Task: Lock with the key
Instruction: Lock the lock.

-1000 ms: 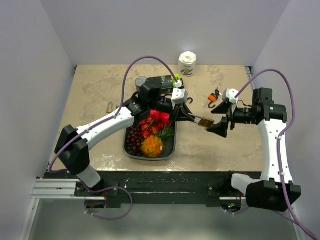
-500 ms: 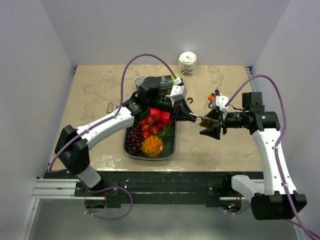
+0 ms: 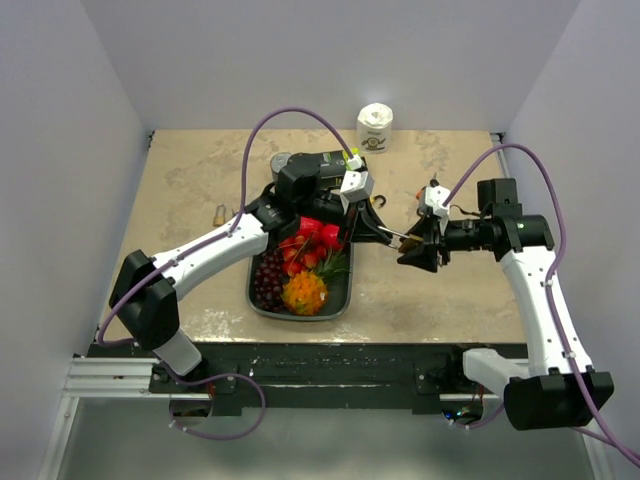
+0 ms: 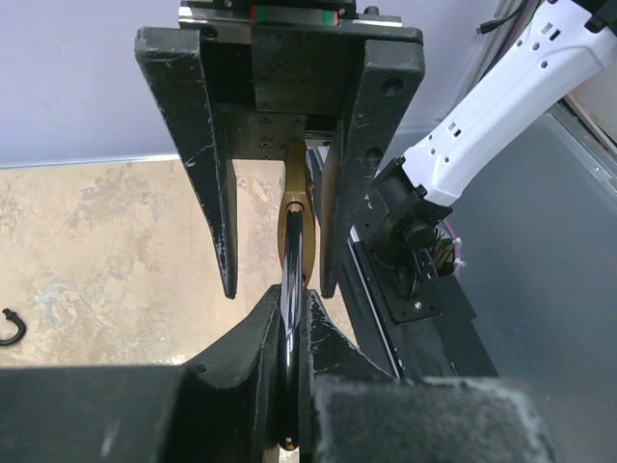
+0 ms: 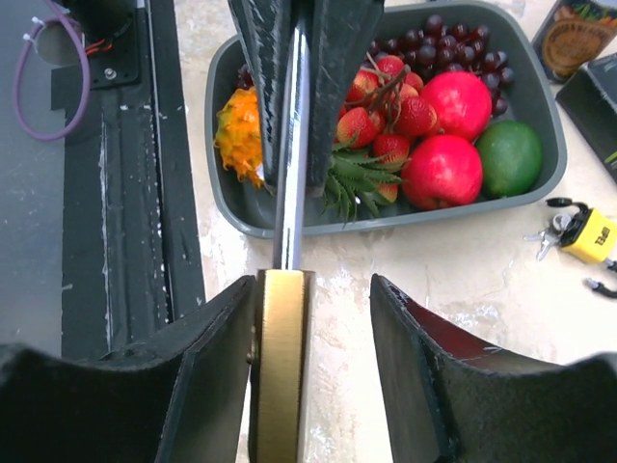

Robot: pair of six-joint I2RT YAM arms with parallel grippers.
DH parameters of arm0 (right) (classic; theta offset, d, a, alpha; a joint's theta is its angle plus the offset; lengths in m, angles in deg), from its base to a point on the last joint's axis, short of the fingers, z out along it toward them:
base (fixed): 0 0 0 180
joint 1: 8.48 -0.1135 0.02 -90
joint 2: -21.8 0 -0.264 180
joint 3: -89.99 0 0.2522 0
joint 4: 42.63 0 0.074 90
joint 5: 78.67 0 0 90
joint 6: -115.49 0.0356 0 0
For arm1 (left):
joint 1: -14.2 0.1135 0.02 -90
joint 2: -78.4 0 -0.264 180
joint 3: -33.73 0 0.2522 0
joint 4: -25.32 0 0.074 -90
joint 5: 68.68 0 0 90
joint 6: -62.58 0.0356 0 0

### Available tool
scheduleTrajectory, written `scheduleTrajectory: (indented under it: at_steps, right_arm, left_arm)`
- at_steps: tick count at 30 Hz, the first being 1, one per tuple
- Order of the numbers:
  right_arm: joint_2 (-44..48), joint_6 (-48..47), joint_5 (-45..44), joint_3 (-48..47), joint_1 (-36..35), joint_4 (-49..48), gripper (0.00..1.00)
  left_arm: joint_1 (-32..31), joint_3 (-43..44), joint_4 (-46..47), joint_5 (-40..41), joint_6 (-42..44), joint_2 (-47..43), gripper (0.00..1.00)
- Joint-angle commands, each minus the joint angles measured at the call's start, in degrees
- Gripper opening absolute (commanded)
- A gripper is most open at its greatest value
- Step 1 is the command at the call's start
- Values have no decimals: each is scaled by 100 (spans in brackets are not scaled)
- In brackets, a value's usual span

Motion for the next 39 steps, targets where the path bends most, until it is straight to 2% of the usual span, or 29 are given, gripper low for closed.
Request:
scheduleTrajectory:
  at_steps: [1, 10, 17, 19, 20, 23, 27, 31, 32, 34, 35, 39]
  right_arm:
    - [-30, -363, -143, -239, -27, 306, 53]
    - [-47, -363, -64, -274, -35, 210, 33]
    - [-153, -241, 59, -362, -97, 131, 31]
    - [-144, -101, 68, -353, -132, -44, 28]
    - [-135, 5, 85, -371, -158, -80, 25]
    - [-135, 129, 86, -371, -211, -168, 3]
    - [-153, 234, 85, -388, -220, -177, 0]
    - [-188, 383, 77, -467, -220, -203, 0]
    - [-197, 384, 68, -476, -220, -195, 0]
    - [-197, 436, 15, -485, -229, -194, 0]
    - [-197, 428, -2, -468, -220, -177, 0]
    - [-162, 410, 6, -397, -220, -203, 0]
  left_arm:
    - [94, 149, 371, -226, 162, -354, 0]
    - [191, 35, 389, -243, 135, -363, 0]
    - [191, 26, 538, -252, -40, -319, 0]
    - [182, 26, 538, -252, -84, -293, 0]
    - [191, 35, 529, -252, -93, -284, 0]
    - [191, 27, 451, -252, -41, -284, 0]
    - [208, 53, 100, -313, 292, -310, 0]
    - [462, 79, -602, -471, 898, -372, 18]
    - [498, 175, -1214, -498, 1091, -380, 21]
    - [525, 272, -1771, -463, 1777, -424, 29]
    - [525, 299, -2034, -428, 1988, -468, 30]
    - [525, 316, -2090, -340, 2008, -460, 33]
